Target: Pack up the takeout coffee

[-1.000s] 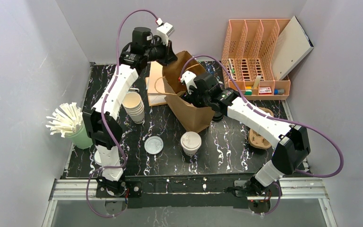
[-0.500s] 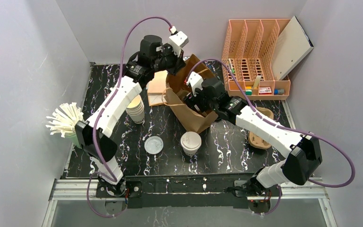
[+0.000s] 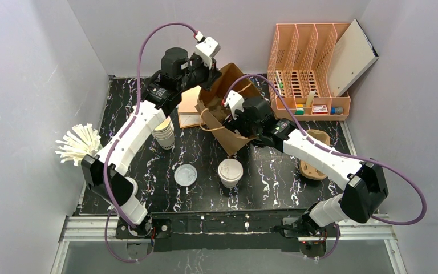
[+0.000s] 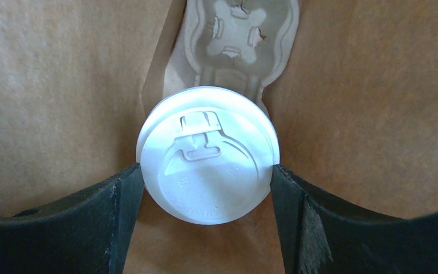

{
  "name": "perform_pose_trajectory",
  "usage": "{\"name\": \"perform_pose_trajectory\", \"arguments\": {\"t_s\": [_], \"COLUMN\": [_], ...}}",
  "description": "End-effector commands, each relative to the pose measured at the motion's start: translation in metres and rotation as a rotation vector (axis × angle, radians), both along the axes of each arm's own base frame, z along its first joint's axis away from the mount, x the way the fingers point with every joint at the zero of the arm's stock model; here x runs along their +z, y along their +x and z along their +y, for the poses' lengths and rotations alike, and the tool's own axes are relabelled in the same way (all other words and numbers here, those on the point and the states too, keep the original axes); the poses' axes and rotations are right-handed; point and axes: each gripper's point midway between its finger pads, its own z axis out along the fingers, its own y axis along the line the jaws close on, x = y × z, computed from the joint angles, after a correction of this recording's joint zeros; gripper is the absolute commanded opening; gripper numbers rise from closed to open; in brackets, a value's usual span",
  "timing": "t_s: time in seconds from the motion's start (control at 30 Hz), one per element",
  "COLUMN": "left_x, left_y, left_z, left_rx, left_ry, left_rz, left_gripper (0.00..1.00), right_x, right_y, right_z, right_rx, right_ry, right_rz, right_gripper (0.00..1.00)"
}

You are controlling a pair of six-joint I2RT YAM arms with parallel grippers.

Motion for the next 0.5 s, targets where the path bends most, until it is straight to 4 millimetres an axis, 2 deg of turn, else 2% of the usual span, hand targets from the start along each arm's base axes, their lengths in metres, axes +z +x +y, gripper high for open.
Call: {"name": "perform_pose_trajectory", "arguments": {"t_s": [0.0, 0.07, 0.37, 0.47], "left_x": [0.042, 0.039, 0.073, 0.074], "left_y": [-0.018, -0.022, -0.014, -0.013], "left_z": [0.000, -0.001, 0.002, 0.002], "left_rx": [-0.045, -0.065, -0.002, -0.005], "left_ry": [-0.086, -0.081, -0.184, -0.185], "left_rz": [-0.096, -0.089, -0.140, -0.141], "left_gripper": [0.00, 0.00, 0.00, 0.00], "right_x": [0.007, 0.006, 0.011, 0.014], "right_y": [0.006, 0.005, 0.004, 0.007], "right_z": [-0.003, -0.001, 0.000, -0.002], "right_rx": [-0.024, -0.016, -0.015, -0.029], "right_ry": [0.027, 0.036, 0.079, 0.096], "right_rz": [-0.042, -0.037, -0.069, -0.097], "right_gripper": [0.24, 0.24, 0.25, 0.25]}}
